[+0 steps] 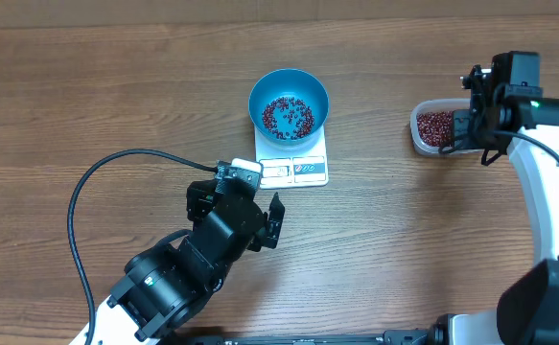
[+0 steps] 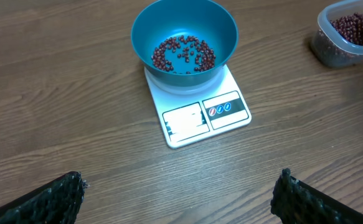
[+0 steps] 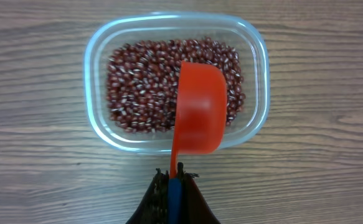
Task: Scoop item into bowl and weigh 150g on scale
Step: 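Carry the empty red cup back right to the bean tub, then lower the red cup into the beans in the tub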
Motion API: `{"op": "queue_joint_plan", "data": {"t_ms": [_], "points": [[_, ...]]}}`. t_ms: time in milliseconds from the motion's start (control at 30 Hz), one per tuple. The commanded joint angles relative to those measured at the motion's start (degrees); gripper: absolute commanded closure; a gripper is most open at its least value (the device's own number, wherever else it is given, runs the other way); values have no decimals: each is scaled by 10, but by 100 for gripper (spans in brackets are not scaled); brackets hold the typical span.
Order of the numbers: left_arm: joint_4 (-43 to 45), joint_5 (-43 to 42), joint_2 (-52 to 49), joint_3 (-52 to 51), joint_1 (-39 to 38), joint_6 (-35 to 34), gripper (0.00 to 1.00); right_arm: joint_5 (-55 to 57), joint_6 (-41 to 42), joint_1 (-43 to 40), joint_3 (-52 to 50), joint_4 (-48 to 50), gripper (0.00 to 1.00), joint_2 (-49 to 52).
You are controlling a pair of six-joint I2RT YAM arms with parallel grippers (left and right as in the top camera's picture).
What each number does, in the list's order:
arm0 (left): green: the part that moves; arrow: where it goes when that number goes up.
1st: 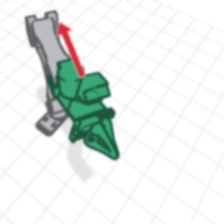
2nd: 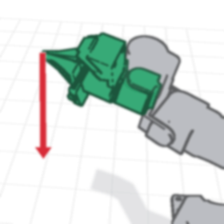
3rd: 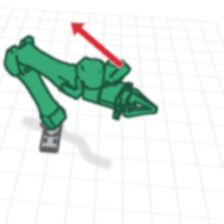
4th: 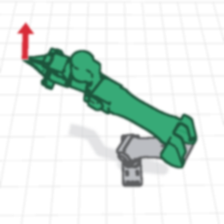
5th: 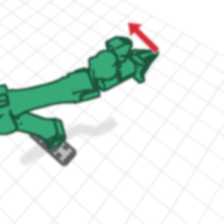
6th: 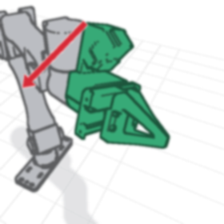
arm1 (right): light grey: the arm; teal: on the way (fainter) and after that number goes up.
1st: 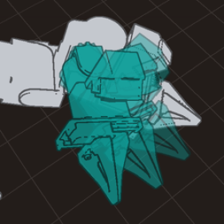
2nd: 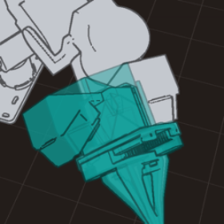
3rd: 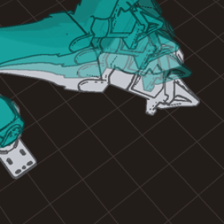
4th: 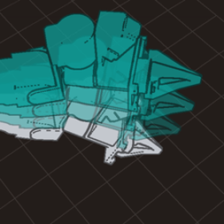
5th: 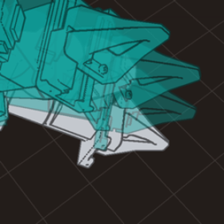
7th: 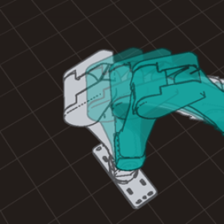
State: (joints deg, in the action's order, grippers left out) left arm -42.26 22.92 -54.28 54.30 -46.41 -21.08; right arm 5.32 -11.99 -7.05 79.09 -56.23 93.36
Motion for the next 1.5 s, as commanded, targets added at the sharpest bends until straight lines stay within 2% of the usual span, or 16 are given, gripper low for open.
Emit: {"op": "queue_joint_plan", "data": {"t_ms": [0, 400, 600, 967, 1467], "points": [[0, -1, -1, -5, 3, -8, 0, 38, -8, 0, 11, 6, 96, 10], [1, -1, -1, -5, 3, -8, 0, 84, -75, 27, 11, 27, 96, 15], [1, -1, -1, -5, 3, -8, 1, 139, -76, 29, 11, 34, 96, 30], [1, -1, -1, -5, 3, -8, 0, 139, -75, 29, 11, 34, 96, 87], [0, -1, -1, -5, 3, -8, 0, -49, -73, 28, 6, 23, 96, 103]]}}
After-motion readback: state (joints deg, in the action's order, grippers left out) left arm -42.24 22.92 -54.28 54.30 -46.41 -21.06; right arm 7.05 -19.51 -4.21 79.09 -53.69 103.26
